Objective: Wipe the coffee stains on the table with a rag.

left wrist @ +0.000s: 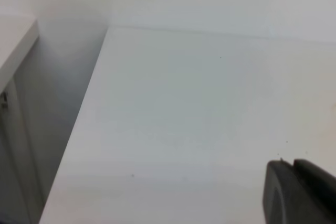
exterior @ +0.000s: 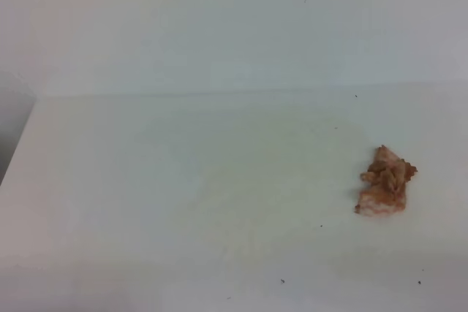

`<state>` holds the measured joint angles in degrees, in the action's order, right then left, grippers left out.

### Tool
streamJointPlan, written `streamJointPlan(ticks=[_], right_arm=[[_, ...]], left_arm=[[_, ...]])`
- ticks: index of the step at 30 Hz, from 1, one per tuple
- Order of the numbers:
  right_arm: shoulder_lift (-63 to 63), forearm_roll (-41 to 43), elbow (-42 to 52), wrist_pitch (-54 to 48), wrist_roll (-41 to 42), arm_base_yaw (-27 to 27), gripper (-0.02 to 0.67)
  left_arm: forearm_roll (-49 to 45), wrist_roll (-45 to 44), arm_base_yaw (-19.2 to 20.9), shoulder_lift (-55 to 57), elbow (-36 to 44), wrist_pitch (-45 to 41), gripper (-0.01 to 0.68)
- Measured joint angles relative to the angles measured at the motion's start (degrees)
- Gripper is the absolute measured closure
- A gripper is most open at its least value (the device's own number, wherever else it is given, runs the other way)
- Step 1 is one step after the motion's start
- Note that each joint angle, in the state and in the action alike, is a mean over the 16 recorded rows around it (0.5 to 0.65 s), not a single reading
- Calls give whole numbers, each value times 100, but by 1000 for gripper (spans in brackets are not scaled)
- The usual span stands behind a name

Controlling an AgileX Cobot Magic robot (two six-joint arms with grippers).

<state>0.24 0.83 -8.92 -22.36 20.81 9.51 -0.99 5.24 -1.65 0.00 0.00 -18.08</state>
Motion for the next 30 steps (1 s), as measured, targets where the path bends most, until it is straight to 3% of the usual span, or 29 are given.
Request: streamJointPlan(ticks=[13,30], right_arm=[[-123,52,112,-342,-268,-475,650],[-123,132,300,-436,-566,-496,650]], left_arm=[[0,0,0,0,0,0,675],[0,0,0,0,0,0,675]])
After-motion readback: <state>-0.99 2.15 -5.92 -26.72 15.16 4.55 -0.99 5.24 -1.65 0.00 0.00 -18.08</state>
